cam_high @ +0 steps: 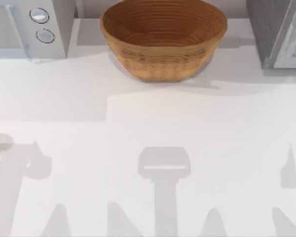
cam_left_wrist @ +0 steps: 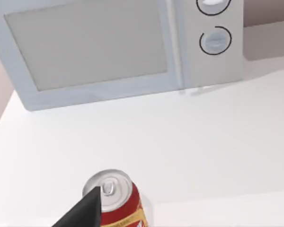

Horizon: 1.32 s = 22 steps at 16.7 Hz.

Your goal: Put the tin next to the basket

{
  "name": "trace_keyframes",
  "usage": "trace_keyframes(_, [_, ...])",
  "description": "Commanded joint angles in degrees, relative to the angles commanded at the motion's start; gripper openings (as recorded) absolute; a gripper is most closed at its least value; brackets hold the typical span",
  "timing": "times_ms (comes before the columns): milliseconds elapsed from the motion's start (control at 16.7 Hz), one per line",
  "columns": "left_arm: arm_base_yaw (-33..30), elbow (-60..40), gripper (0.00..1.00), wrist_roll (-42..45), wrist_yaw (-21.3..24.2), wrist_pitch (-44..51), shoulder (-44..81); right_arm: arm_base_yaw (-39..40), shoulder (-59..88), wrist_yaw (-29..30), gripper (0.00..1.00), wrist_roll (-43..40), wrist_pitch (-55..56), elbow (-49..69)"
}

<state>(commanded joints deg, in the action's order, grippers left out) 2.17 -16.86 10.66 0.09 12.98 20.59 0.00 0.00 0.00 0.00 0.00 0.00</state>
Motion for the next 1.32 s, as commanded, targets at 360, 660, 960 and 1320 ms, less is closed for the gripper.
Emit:
trace_keyframes(360, [3.11,-24.50,1.00,15.45,0.09,18.32,29.44,0.00,0.00,0.00,1.00,0.00,0.00,0.00])
trace_keyframes(660, [5.87,-45.57,1.00,28.61,0.05,33.89,54.47,0.00,0.00,0.00,1.00,0.00,0.00,0.00])
trace_keyframes(960, [8.28,-63.33,1.00,39.64,0.00,47.15,75.72,0.00,0.00,0.00,1.00,0.00,0.00,0.00])
trace_keyframes(1320, [9.95,-75.58,1.00,47.29,0.01,56.43,90.82,0.00,0.00,0.00,1.00,0.00,0.00,0.00])
